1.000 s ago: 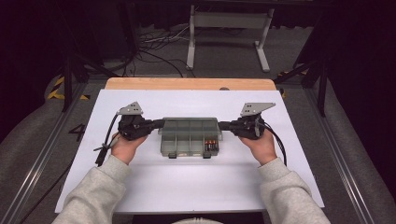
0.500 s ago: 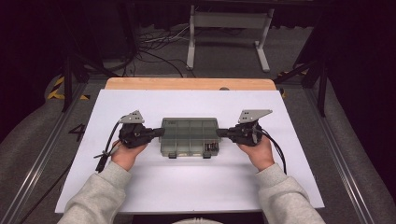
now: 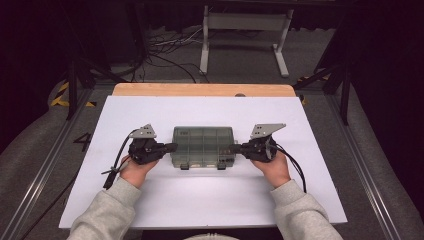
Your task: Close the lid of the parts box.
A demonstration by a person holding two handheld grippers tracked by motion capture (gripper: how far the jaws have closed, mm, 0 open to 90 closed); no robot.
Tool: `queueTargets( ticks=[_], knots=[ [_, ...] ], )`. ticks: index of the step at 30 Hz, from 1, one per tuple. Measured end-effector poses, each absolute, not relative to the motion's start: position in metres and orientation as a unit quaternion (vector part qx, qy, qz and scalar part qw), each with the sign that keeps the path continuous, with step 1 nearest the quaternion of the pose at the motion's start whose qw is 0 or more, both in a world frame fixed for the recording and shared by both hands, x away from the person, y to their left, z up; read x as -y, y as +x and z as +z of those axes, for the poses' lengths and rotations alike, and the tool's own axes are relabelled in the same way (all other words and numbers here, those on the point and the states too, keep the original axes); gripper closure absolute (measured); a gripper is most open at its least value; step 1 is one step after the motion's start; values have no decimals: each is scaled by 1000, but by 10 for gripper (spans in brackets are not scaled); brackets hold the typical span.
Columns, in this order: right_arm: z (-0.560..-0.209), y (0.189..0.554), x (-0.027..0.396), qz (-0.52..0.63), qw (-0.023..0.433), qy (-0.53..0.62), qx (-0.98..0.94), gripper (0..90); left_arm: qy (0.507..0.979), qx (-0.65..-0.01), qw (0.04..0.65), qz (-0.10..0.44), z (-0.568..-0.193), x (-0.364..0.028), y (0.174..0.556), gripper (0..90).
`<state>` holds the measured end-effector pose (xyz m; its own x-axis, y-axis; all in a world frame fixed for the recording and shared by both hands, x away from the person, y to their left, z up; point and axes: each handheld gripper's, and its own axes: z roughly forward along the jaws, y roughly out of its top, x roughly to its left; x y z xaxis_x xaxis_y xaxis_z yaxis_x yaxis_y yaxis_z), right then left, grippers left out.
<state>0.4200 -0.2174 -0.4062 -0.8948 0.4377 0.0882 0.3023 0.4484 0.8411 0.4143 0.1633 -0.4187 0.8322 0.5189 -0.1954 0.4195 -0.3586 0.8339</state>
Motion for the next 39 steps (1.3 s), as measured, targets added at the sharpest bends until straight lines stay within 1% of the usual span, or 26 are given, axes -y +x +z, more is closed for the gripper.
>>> queueTargets(
  ticks=[8,29,36,39],
  knots=[
    [-413,417,217,480,60,221,-847,891,828,-282,483,49,-422,-162,411,893],
    [-421,417,213,467,64,223,-854,891,835,-284,468,50,-429,-159,410,892],
    [-421,415,211,464,76,219,-855,876,843,-272,460,62,-430,-157,409,891],
    [-421,413,210,460,86,217,-856,875,843,-272,461,58,-431,-155,409,889]
  ],
)
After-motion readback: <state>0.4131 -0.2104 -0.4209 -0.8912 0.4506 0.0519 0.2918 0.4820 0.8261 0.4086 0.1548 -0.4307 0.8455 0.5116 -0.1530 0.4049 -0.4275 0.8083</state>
